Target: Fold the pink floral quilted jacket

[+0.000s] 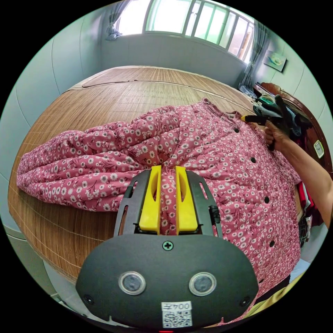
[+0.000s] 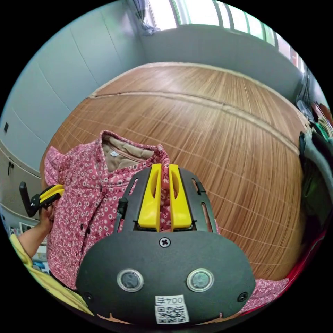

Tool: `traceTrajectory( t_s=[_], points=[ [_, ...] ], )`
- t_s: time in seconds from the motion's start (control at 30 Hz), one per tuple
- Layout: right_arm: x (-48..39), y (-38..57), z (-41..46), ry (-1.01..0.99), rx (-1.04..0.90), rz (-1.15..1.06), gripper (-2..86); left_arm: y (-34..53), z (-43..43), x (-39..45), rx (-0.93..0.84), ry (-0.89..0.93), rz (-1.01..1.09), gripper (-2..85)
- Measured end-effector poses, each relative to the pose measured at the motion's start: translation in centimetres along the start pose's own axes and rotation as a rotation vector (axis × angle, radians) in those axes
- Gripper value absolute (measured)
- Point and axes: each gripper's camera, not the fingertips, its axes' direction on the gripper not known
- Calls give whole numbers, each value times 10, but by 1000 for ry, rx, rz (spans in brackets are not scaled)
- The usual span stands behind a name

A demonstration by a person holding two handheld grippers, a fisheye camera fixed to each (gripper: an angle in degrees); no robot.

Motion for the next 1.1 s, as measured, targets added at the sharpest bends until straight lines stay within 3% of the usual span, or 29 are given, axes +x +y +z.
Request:
traceTrajectory(
  t_s=[0.23,0.33,0.47,0.6,0.7,0.77,0.87,1.1],
  points=[
    [17,69,-74,-191,278,181,97,-9,3,-10,-2,7,-8,67],
    [-2,132,-76,-274,306,177,136,-13,4,-14,-3,4,-7,67],
    [13,189,-43,-390,306,286,115,-19,5,-23,-5,17,-17,66],
    [46,189,-25,-532,265,347,82,-26,5,-32,-13,38,-37,69],
    [54,194,-26,-549,274,345,81,-43,-8,-39,-24,158,-7,87],
    [56,196,-27,-544,274,341,81,-71,-39,-31,111,291,72,102],
    [62,199,-28,-561,280,346,81,-132,-46,-6,210,185,190,133],
    [69,203,-29,-560,274,359,73,-254,53,10,-54,223,254,142]
  ],
)
